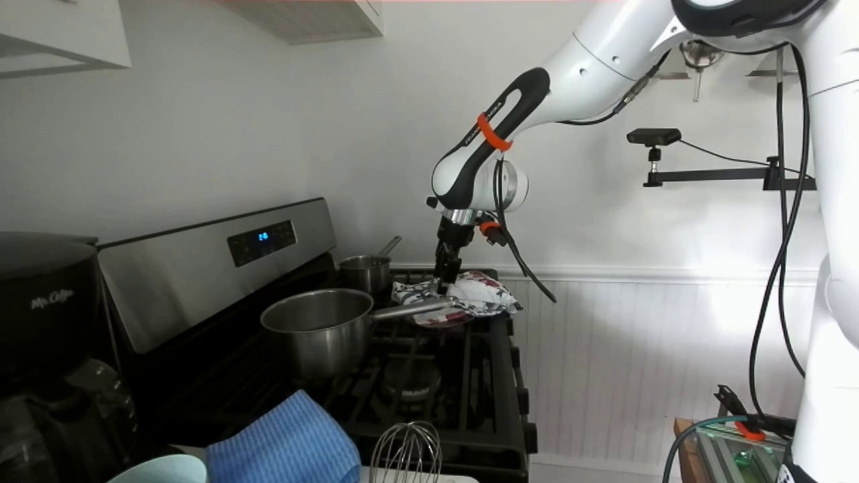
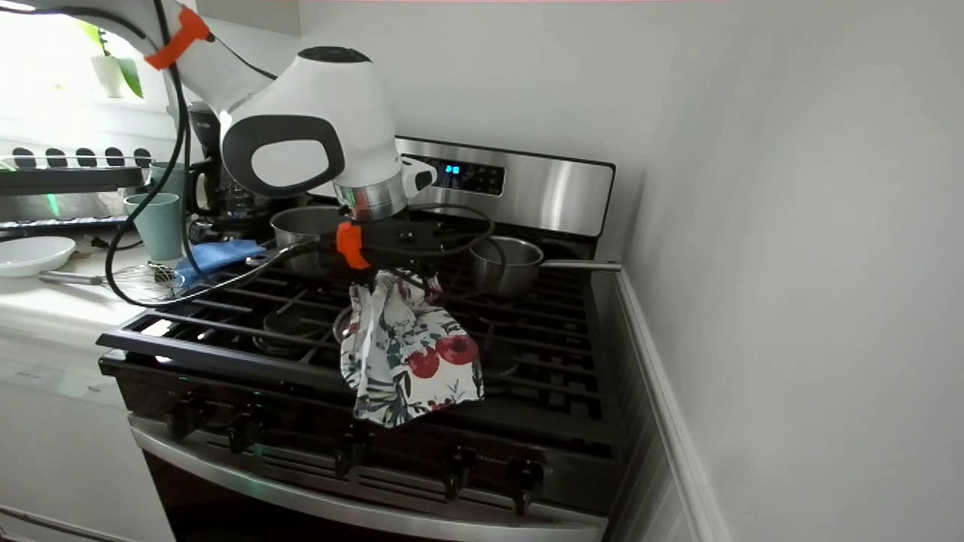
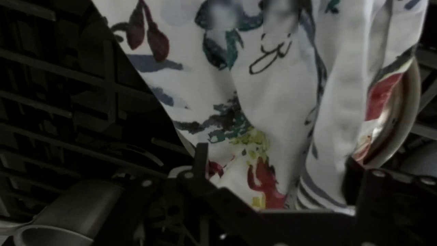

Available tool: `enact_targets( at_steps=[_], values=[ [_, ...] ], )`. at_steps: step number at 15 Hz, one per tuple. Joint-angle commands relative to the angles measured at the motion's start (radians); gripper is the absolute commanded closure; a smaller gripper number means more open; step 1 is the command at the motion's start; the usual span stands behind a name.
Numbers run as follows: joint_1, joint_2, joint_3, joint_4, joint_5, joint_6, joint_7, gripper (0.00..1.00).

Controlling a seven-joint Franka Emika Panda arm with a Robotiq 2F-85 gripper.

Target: Move the pot's lid to the stove using the tea towel

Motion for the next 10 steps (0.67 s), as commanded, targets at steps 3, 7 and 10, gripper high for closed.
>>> enact_targets(
  at_steps=[3,7,10],
  values=[
    [0.003,-0.086,-0.014,0.082,-0.070,-0.263,0.048,0.00],
    [0.014,-0.137,-0.041,0.184,-0.177,-0.496,0.100,0.00],
    [0.019,-0.178,-0.051,0.249,-0.254,-0.587,0.127,0.00]
  ],
)
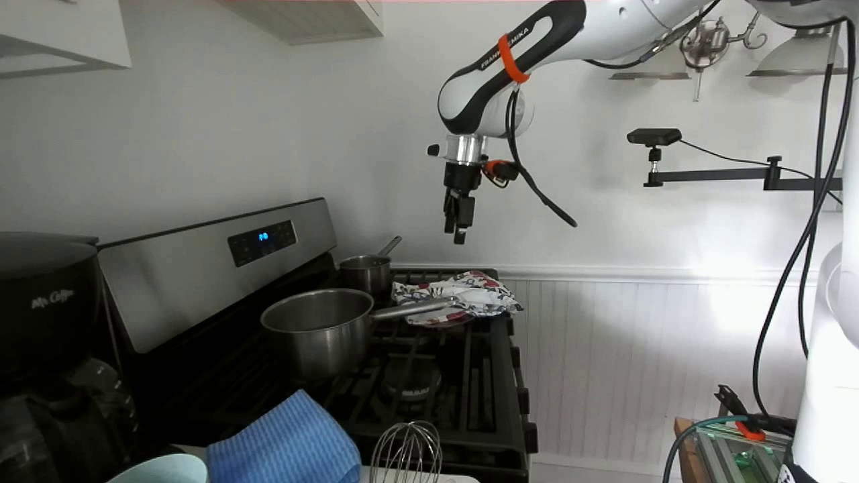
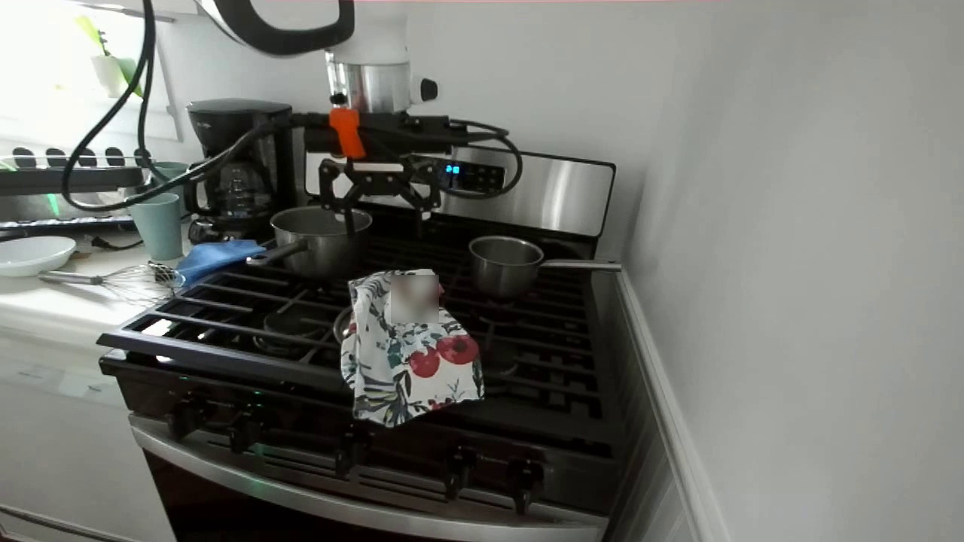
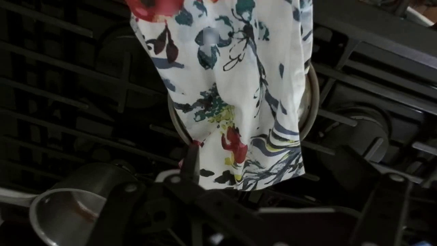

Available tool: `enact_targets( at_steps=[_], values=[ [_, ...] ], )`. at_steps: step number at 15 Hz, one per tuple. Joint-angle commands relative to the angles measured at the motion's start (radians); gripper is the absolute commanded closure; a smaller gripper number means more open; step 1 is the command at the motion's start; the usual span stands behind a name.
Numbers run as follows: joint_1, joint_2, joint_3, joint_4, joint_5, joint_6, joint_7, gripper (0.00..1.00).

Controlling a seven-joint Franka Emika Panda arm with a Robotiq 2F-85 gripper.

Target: Move the pot's lid to the stove using the tea towel

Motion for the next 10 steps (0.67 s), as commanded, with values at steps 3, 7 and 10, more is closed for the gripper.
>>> enact_targets(
  at_steps=[3,7,10],
  values=[
    [0.020,-0.075,-0.023,0.113,-0.088,-0.154,0.052,0.00],
    [0.025,-0.084,-0.034,0.135,-0.059,-0.173,0.028,0.00],
    [0.027,-0.099,-0.036,0.143,-0.059,-0.190,0.029,0.00]
  ],
)
